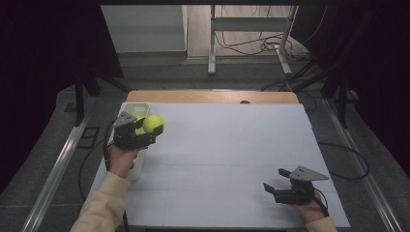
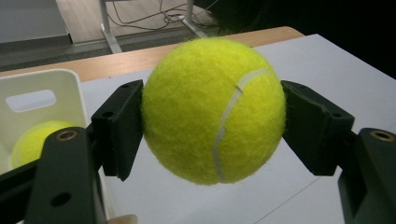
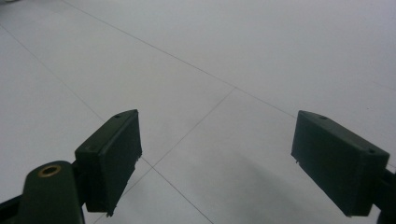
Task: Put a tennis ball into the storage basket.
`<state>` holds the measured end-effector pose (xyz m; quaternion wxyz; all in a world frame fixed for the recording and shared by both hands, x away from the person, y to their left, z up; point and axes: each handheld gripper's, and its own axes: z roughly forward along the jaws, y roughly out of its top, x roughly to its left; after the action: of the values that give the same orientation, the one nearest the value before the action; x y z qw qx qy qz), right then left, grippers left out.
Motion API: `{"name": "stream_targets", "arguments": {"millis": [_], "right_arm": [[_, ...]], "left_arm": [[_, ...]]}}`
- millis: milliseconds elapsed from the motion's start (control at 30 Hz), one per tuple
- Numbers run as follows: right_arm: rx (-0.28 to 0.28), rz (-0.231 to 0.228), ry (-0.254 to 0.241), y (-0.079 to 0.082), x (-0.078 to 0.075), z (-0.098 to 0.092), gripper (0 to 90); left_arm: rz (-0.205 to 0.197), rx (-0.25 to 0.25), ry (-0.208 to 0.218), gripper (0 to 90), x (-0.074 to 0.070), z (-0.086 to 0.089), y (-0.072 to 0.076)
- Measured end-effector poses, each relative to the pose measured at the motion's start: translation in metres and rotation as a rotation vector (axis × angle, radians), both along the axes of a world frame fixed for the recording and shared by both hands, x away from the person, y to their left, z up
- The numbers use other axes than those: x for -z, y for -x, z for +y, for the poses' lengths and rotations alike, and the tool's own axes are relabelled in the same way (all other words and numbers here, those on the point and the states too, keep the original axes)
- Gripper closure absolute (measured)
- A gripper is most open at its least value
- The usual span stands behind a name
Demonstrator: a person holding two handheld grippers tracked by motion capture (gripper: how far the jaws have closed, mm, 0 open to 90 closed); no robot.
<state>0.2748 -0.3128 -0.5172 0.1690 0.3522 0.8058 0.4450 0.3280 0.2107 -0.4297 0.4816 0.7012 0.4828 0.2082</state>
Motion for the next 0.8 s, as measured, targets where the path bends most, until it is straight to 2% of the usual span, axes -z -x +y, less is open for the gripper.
{"name": "stream_targets", "arguments": {"millis": [800], "right_arm": [[0.002,0.001,0.002,0.000,0.000,0.000,16.6]], "left_arm": [[0.022,-0.091,-0.003,27.1,0.003,0.031,-0.003]]}}
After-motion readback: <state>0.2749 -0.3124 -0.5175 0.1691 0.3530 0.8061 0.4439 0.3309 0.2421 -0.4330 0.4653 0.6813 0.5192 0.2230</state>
